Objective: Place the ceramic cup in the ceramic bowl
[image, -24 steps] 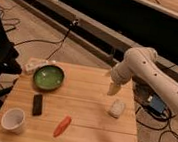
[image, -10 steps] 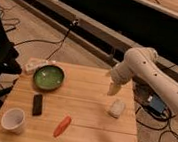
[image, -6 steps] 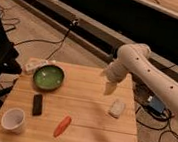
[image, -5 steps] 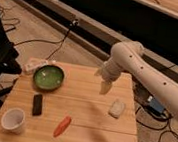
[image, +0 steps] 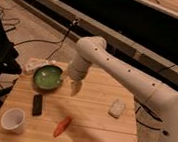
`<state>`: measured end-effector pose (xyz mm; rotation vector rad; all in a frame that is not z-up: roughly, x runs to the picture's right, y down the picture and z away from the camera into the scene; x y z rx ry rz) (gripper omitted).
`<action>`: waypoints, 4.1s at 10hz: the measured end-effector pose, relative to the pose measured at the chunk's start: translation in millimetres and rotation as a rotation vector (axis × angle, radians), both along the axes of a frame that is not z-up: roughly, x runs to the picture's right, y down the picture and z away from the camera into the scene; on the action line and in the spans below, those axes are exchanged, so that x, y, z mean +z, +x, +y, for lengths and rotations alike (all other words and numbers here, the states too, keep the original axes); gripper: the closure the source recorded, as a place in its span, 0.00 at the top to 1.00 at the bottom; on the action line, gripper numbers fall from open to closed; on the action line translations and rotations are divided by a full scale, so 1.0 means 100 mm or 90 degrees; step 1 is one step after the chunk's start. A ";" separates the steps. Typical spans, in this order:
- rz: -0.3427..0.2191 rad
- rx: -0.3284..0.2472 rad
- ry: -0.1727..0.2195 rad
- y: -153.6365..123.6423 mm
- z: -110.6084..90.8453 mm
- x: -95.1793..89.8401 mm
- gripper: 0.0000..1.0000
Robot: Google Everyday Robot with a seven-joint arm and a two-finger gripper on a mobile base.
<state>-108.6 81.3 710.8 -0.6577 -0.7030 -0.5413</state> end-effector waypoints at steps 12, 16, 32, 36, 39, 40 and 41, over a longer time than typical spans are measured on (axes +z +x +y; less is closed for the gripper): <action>-0.123 -0.240 -0.004 -0.83 0.60 -0.56 0.67; -0.219 -0.291 -0.017 -1.44 0.91 -0.81 0.67; -0.256 -0.364 -0.074 -1.52 1.65 -0.35 0.67; -0.277 -0.349 -0.118 -1.54 1.90 -0.19 0.67; -0.292 -0.324 -0.122 -1.62 2.03 -0.06 0.43; -0.292 -0.322 -0.118 -1.62 2.04 -0.04 0.34; -0.290 -0.320 -0.109 -1.62 2.01 -0.03 0.24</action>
